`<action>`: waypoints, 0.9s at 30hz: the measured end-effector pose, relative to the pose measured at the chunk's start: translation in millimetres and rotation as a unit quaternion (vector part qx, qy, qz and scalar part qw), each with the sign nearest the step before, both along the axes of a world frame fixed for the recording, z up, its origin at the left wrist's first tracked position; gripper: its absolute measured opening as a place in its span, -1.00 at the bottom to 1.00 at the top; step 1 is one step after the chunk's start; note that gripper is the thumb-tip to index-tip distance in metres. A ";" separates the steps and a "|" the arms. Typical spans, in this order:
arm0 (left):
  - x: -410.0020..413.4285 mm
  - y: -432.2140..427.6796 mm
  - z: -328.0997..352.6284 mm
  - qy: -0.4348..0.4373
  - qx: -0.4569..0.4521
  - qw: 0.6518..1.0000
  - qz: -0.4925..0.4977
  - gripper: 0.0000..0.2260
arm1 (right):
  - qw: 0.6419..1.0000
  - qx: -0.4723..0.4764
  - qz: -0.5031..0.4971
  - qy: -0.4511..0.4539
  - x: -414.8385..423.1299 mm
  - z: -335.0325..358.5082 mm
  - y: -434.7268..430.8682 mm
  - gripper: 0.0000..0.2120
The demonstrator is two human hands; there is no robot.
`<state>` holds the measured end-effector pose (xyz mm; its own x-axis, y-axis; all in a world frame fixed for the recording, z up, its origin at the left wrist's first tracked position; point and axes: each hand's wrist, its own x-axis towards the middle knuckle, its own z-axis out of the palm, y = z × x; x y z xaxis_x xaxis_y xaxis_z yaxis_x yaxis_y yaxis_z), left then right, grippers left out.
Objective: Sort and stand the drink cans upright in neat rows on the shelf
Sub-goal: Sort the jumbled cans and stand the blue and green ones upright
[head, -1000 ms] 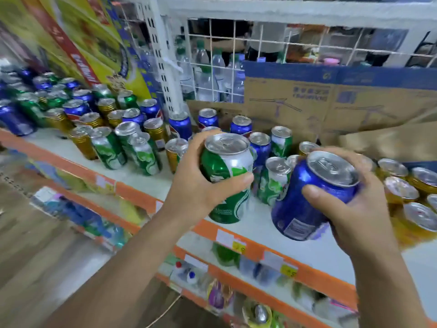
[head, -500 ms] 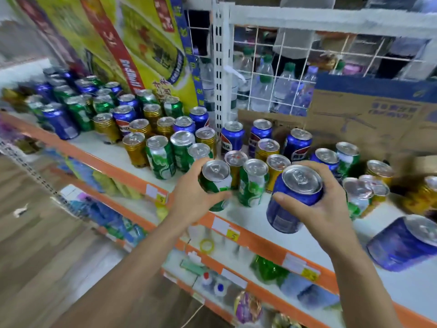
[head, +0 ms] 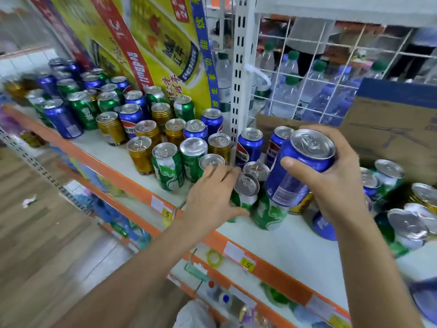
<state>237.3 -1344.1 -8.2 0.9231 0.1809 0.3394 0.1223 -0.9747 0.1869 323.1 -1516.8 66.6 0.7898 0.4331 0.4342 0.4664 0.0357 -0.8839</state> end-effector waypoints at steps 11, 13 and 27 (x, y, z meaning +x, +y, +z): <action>12.5 72.4 49.4 -0.120 -0.171 0.978 -0.030 -0.25 | 0.997 0.015 -0.039 -0.058 9.1 22.0 104.1 -0.43; 17.4 94.3 57.2 -0.117 -0.196 0.971 -0.066 -0.20 | 0.997 0.031 -0.030 -0.057 5.4 22.3 136.6 -0.45; -19.2 273.9 64.5 -0.147 -0.267 0.943 0.130 -0.22 | 0.959 -0.237 0.114 -0.110 3.9 4.8 283.1 -0.33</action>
